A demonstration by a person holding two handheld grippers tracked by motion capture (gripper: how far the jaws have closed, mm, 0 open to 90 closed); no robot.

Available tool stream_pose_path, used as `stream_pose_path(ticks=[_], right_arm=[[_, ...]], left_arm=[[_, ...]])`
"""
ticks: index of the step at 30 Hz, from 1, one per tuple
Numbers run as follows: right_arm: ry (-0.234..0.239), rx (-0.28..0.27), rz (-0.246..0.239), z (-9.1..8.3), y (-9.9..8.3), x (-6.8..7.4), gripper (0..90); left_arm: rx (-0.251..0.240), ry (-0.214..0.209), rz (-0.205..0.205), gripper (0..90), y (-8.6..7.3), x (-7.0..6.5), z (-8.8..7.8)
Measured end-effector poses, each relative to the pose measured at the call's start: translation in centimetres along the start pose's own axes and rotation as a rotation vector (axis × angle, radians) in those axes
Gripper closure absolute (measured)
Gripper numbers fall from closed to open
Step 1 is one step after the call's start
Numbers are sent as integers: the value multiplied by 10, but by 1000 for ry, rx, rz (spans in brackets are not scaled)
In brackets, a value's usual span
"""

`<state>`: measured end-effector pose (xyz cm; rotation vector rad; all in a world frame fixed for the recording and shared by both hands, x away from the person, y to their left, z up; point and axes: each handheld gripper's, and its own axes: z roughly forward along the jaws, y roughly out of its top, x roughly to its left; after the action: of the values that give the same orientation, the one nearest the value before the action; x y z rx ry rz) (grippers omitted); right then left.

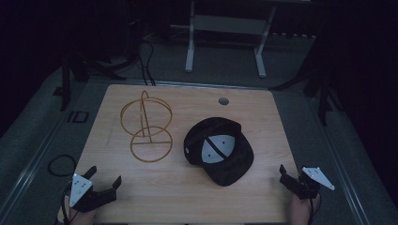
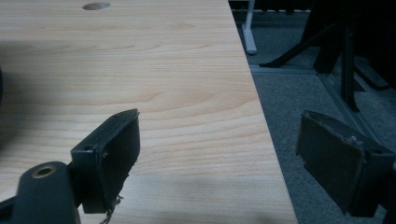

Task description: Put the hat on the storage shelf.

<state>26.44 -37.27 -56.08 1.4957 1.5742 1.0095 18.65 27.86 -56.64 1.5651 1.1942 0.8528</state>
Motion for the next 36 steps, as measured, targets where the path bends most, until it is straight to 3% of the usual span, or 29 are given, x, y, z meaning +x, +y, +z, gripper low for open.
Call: stream_pose_path(ticks=[10, 17, 20, 27, 31, 32, 33, 34, 36], right_arm=[[8, 22, -11, 2, 1, 1, 139], [47, 35, -38, 0, 6, 2, 140], [86, 40, -40, -1, 11, 5, 139], [160, 9, -100, -11, 42, 21, 136], [204, -17, -107, -15, 59, 28, 134], [218, -20, -104, -15, 66, 30, 133], [236, -33, -108, -15, 80, 35, 125], [236, -33, -108, -15, 80, 35, 125], [271, -42, -118, -14, 99, 42, 121]], left_arm=[[14, -2, 6, 35, 0, -2, 0], [20, -6, -9, 36, 0, 0, 1], [21, -5, -7, 36, 0, 0, 1], [14, 9, -36, 36, 1, -2, -1], [9, 6, -13, 36, 3, -6, -1], [10, -15, -4, 36, 3, -8, -2], [14, -20, -2, 36, 4, -9, -1], [21, -24, 9, 36, 4, -10, -1], [25, -35, 38, 35, 4, -15, 0]])
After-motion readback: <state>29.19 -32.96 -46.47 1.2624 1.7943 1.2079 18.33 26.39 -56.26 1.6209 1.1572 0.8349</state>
